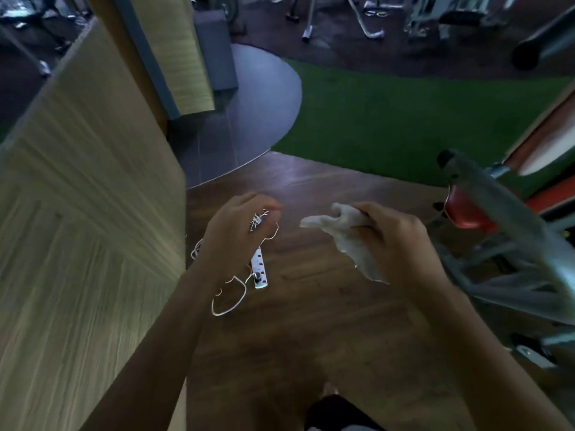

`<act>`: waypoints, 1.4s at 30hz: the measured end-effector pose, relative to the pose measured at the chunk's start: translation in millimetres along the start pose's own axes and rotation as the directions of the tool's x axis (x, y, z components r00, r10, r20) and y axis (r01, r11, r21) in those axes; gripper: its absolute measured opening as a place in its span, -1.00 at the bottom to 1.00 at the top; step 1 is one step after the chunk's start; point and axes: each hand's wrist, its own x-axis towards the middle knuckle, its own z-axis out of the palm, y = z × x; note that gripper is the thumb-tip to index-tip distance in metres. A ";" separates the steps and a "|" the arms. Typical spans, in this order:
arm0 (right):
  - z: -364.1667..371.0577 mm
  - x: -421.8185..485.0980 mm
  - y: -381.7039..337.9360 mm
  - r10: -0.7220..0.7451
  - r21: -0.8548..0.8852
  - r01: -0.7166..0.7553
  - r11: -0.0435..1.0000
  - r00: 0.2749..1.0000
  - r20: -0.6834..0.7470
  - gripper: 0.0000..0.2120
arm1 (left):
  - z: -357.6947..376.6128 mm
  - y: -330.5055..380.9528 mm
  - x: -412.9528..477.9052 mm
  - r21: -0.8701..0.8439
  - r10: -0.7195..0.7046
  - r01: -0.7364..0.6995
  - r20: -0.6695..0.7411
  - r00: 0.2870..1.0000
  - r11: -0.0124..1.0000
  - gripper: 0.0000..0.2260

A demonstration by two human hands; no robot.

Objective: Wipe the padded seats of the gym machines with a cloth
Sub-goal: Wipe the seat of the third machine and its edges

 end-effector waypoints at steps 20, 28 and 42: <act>10.0 273.6 146.6 0.224 -0.138 -0.259 0.956 0.948 -0.226 -0.69 | 97.2 -113.7 362.0 -0.168 0.249 -0.218 0.196 0.949 0.961 -0.79; -4.9 382.2 217.0 0.400 -0.101 -0.472 0.876 0.826 -0.397 -0.79 | 200.0 -124.3 549.7 -0.332 0.396 -0.289 0.325 0.859 0.898 -0.75; -40.2 460.0 334.4 0.709 0.194 -0.808 0.557 0.341 -0.617 -0.57 | 391.3 -47.5 770.4 -0.509 0.661 -0.422 0.565 0.494 0.750 -0.84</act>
